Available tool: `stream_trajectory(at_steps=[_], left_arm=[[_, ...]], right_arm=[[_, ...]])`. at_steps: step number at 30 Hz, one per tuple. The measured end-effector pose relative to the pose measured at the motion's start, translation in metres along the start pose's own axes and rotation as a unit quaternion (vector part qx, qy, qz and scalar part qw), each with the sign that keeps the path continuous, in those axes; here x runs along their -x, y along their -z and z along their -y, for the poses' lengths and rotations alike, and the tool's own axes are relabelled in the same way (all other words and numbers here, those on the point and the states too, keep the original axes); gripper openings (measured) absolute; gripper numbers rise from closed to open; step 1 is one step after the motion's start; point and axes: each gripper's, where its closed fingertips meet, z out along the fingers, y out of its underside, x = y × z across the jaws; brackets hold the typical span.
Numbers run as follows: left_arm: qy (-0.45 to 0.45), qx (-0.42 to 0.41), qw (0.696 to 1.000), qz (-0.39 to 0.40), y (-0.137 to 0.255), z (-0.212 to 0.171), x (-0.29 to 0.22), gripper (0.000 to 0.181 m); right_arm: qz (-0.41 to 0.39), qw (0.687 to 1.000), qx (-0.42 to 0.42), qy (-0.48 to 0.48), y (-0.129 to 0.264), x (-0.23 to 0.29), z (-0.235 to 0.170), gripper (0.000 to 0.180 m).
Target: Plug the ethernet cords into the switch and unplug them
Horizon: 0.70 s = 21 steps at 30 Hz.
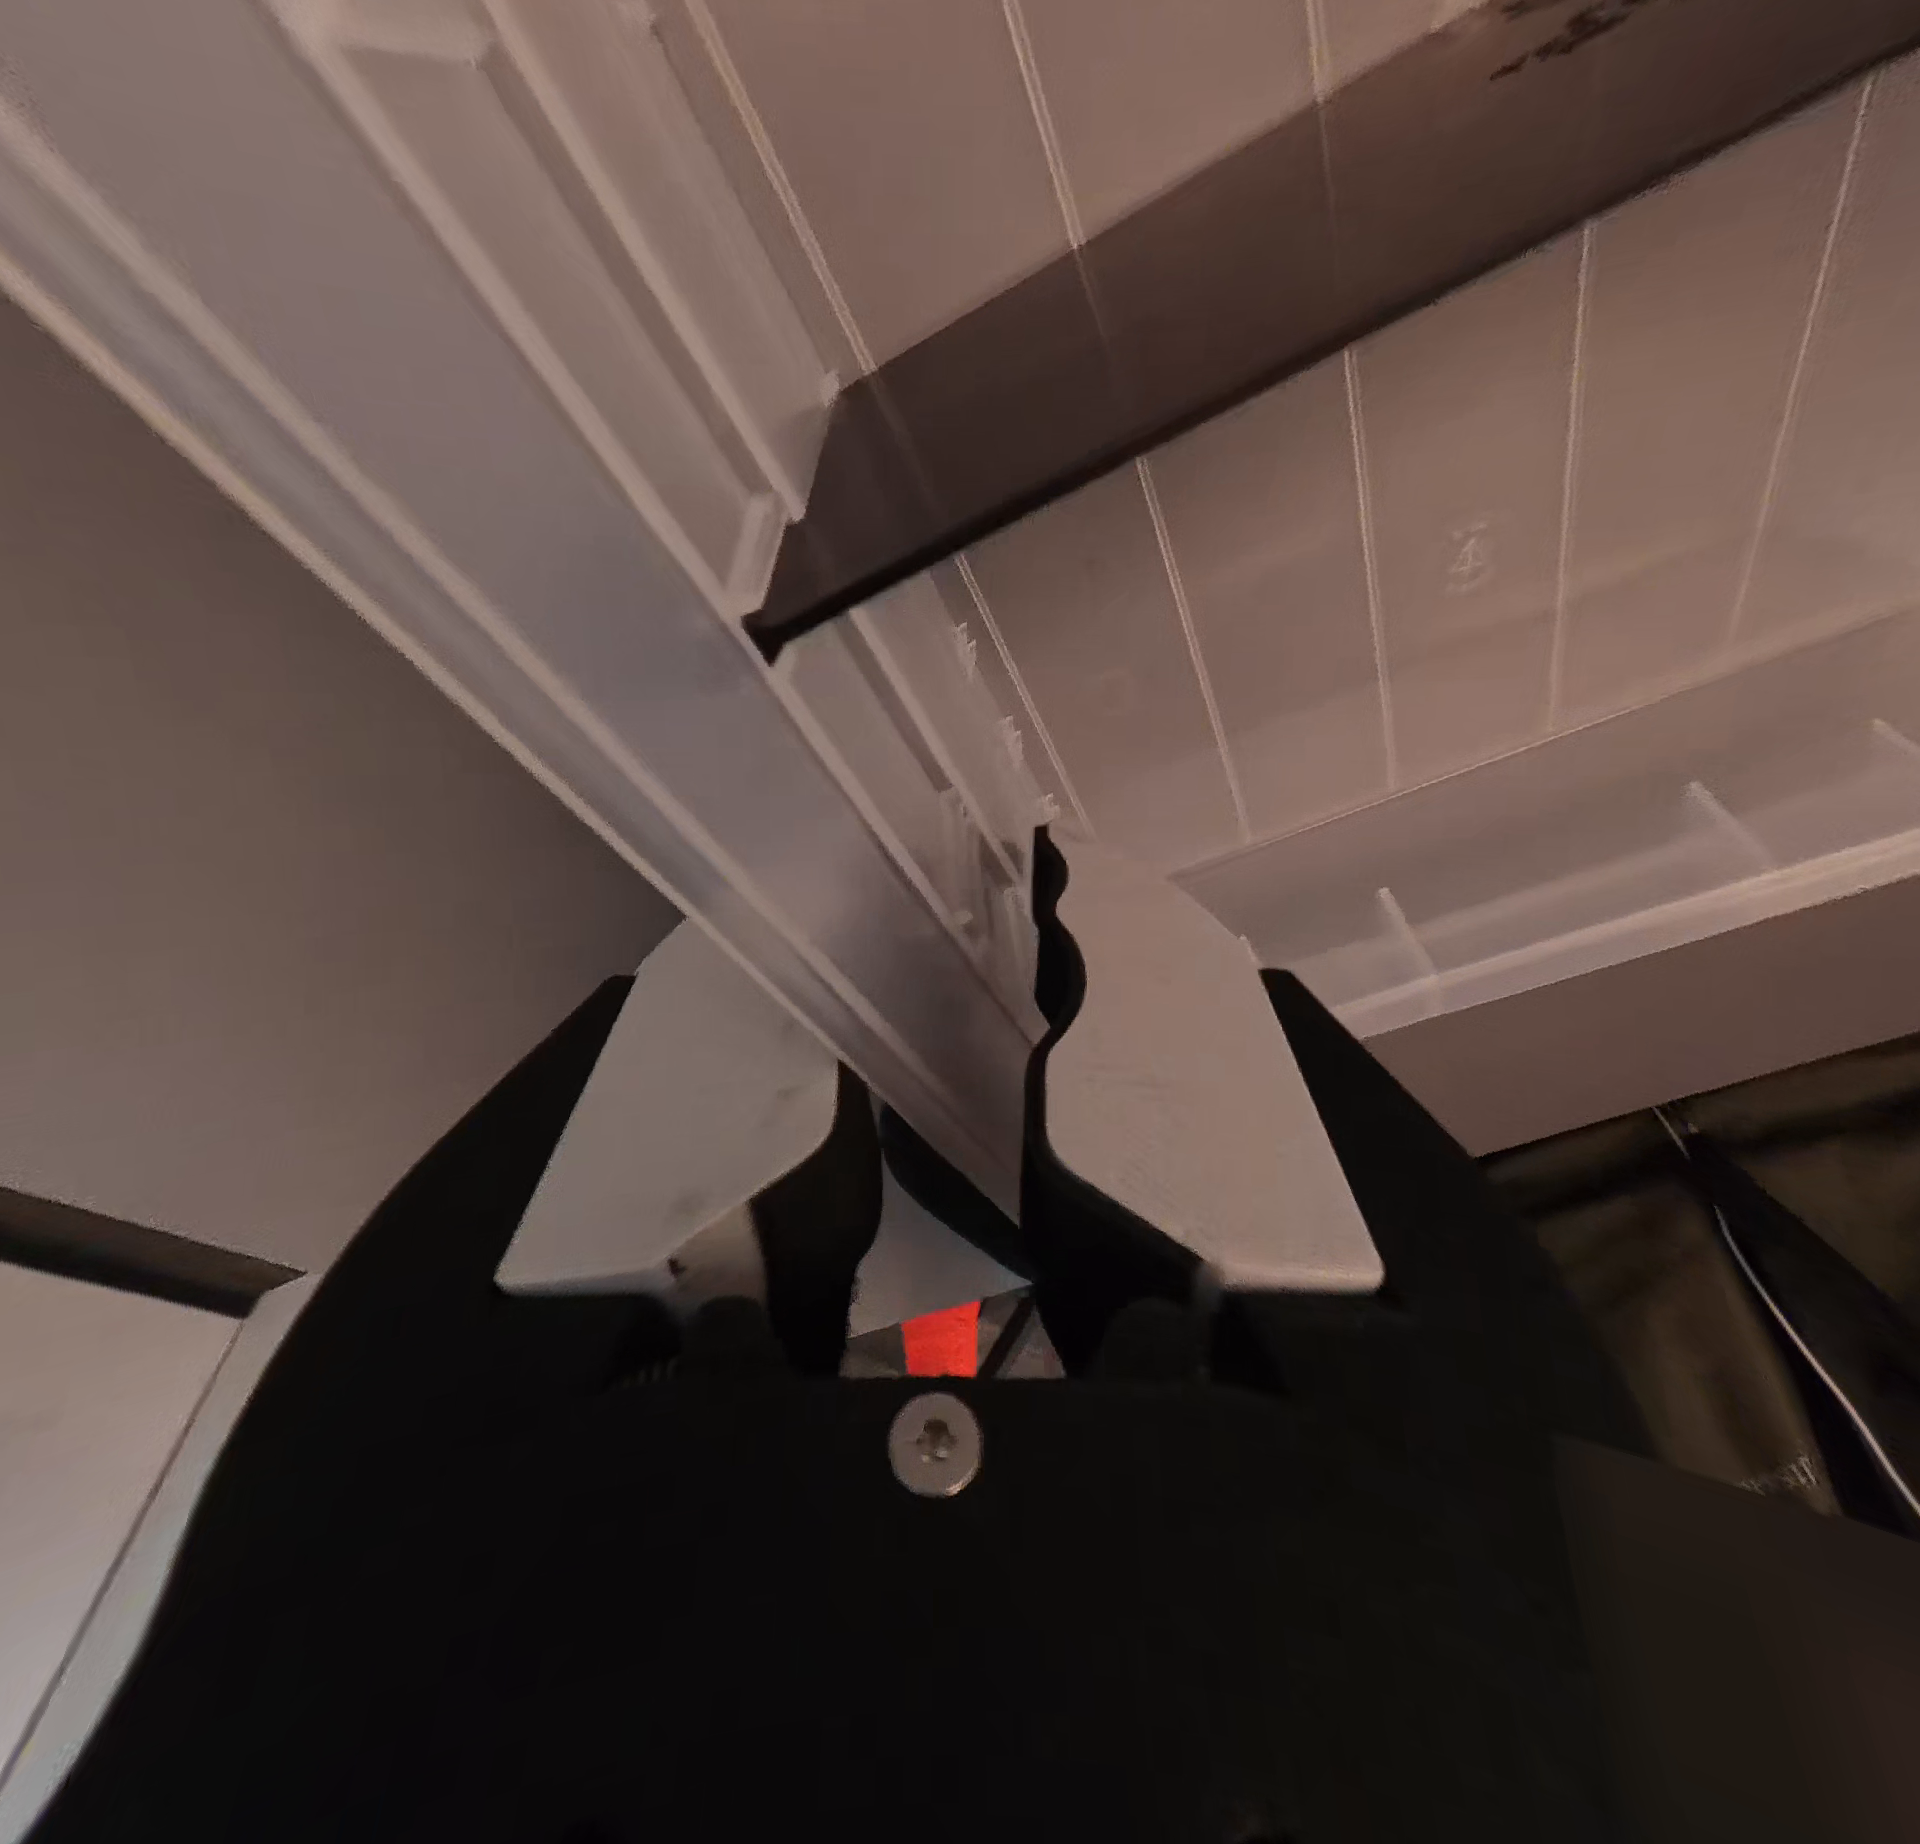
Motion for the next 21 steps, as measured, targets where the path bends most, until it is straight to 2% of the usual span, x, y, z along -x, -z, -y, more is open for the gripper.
stream_trajectory(at_steps=[2,5,7,9,11,13,14,15,17,21], left_arm=[[-0.019,0.000,1.000,-0.004,0.001,0.001,-0.010,0.033],[-0.039,-0.027,0.999,-0.011,0.013,0.001,-0.018,0.034],[-0.048,-0.068,0.996,-0.015,0.027,0.001,-0.021,0.038],[-0.051,-0.115,0.992,-0.011,0.045,0.000,-0.020,0.041],[-0.052,-0.171,0.984,-0.014,0.065,-0.002,-0.021,0.040],[-0.050,-0.224,0.973,-0.003,0.085,-0.003,-0.017,0.043],[-0.046,-0.247,0.968,-0.002,0.093,-0.002,-0.017,0.043],[-0.044,-0.265,0.963,-0.004,0.100,-0.003,-0.018,0.043],[-0.047,-0.291,0.956,0.000,0.110,-0.002,-0.019,0.043],[-0.064,-0.312,0.948,0.000,0.119,-0.005,-0.027,0.045]], right_arm=[[-0.019,1.000,-0.011,0.009,0.002,-0.003,0.002,0.017],[-0.057,0.996,-0.074,-0.011,0.026,-0.007,0.011,0.023],[-0.120,0.983,-0.126,-0.051,0.062,-0.011,0.009,0.029],[-0.156,0.960,-0.230,-0.043,0.110,0.014,0.018,0.029],[-0.143,0.915,-0.377,0.019,0.161,0.073,0.040,0.029],[-0.027,0.844,-0.512,0.160,0.193,0.182,0.060,0.037],[0.046,0.805,-0.539,0.243,0.194,0.240,0.061,0.041],[0.108,0.796,-0.522,0.288,0.181,0.282,0.058,0.045],[0.179,0.847,-0.417,0.276,0.139,0.322,0.063,0.051],[0.159,0.928,-0.271,0.202,0.069,0.317,0.085,0.048]])
